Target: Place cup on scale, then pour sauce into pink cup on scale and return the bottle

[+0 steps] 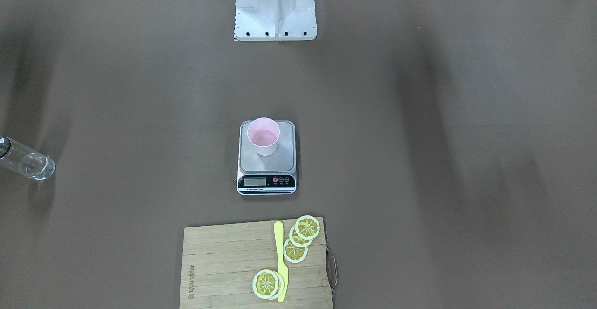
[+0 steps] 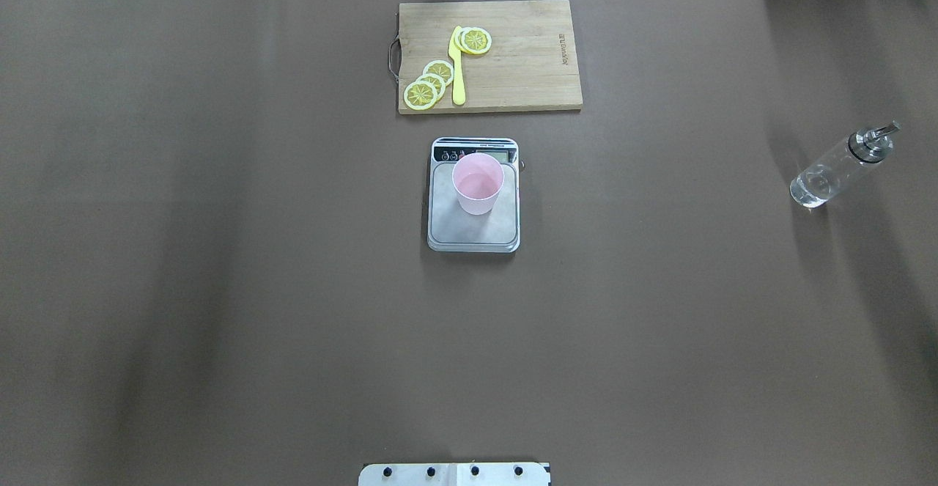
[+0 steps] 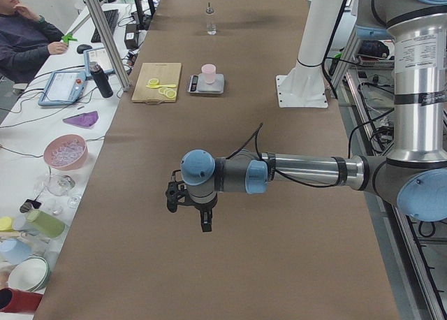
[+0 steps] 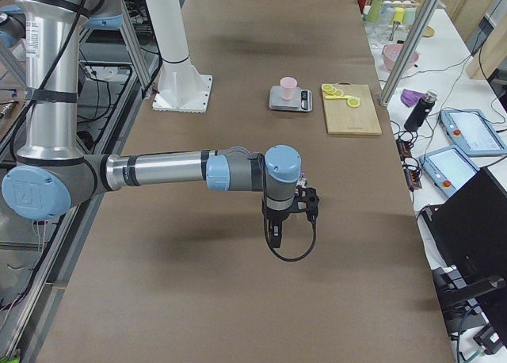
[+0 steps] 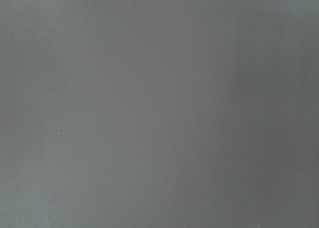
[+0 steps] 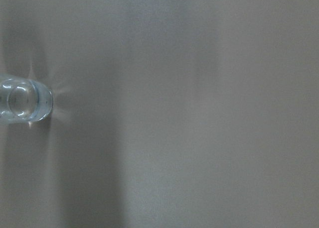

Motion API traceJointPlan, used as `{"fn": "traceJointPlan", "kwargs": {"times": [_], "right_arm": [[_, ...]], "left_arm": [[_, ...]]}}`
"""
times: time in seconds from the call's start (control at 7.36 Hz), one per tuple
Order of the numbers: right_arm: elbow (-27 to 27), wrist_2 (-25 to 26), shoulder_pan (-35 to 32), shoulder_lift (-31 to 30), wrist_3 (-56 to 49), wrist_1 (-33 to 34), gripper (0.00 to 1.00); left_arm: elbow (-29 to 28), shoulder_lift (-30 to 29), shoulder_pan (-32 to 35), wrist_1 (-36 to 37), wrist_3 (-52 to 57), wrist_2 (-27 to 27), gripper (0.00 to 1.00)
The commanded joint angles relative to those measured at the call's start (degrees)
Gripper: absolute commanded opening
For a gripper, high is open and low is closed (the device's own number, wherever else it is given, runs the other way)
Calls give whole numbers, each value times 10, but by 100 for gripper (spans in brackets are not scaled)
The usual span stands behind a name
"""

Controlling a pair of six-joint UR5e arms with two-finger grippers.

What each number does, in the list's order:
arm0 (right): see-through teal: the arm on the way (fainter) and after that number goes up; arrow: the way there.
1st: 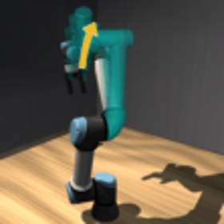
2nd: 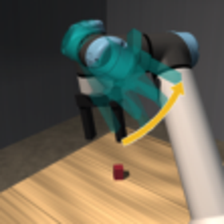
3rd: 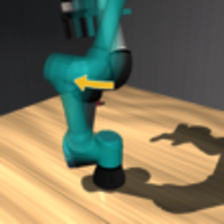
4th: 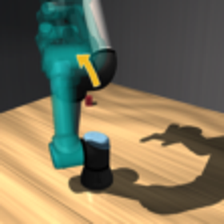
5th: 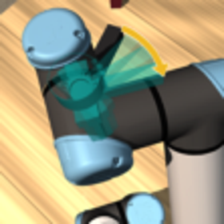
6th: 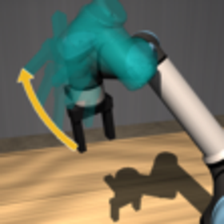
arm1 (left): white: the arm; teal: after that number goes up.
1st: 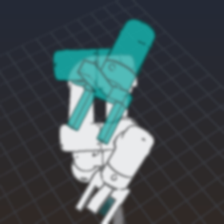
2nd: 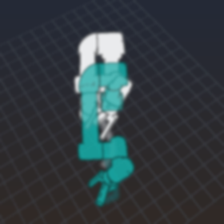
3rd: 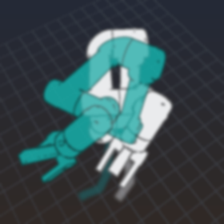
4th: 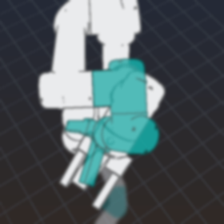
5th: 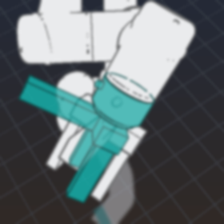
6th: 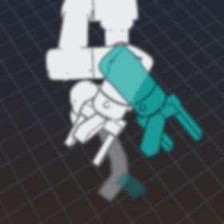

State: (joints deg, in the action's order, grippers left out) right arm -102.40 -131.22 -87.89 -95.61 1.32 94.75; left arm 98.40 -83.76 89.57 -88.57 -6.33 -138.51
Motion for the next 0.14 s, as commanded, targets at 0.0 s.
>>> {"fn": "traceJointPlan", "kwargs": {"times": [0.0], "right_arm": [[0,0,0,0,0,0,100]], "left_arm": [[0,0,0,1,0,0,98]]}}
